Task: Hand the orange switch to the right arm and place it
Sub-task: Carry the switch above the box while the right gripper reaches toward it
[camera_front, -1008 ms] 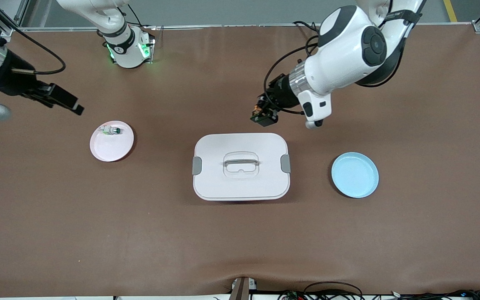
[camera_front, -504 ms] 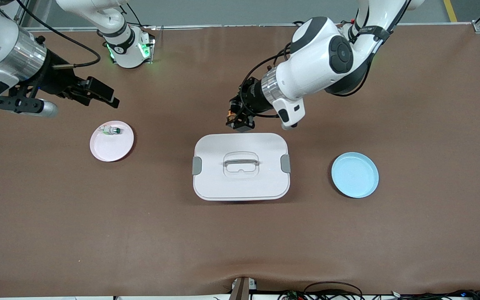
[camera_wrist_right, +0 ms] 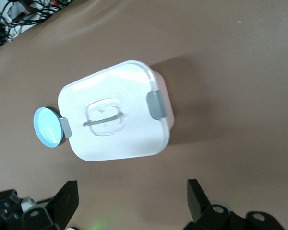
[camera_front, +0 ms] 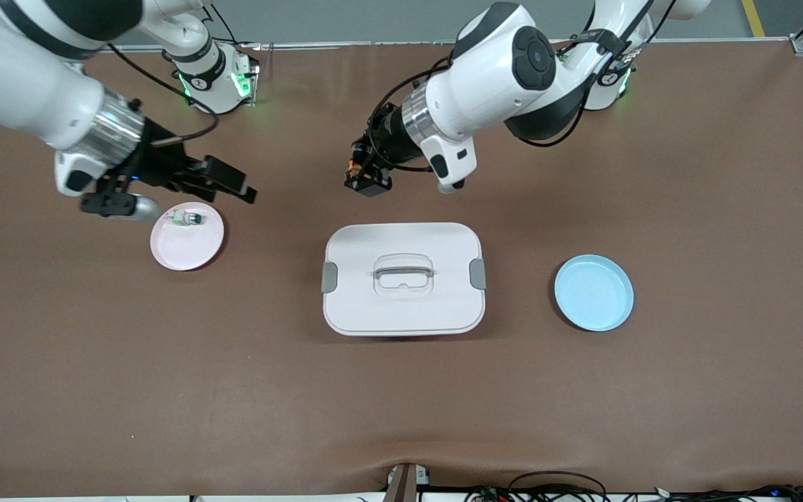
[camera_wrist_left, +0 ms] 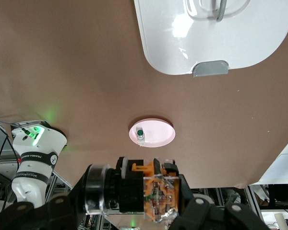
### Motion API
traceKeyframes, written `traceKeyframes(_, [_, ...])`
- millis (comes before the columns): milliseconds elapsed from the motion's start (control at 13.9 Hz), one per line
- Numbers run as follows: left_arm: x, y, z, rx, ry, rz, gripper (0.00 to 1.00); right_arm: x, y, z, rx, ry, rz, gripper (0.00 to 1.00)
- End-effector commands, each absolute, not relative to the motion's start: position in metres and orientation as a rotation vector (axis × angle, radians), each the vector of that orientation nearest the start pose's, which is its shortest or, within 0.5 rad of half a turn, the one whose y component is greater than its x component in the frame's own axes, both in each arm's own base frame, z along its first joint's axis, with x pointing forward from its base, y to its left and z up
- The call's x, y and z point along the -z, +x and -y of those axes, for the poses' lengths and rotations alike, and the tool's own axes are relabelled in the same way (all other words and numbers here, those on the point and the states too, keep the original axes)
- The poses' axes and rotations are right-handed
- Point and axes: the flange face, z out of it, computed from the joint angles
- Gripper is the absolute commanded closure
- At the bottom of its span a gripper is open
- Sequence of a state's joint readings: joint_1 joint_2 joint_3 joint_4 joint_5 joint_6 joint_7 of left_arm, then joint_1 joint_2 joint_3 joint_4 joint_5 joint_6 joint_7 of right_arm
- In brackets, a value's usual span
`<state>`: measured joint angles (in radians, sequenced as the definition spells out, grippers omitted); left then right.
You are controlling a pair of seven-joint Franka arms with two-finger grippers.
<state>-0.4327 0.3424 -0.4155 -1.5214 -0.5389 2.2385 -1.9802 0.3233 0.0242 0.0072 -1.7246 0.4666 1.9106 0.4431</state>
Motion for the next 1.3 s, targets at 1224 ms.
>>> traceKeyframes(1224, [-0.531,0.476,0.513,-1.006,-2.630,2.310,0.62,-0.549,0.472,-0.305,0.008,-2.458,-0.101,0.00])
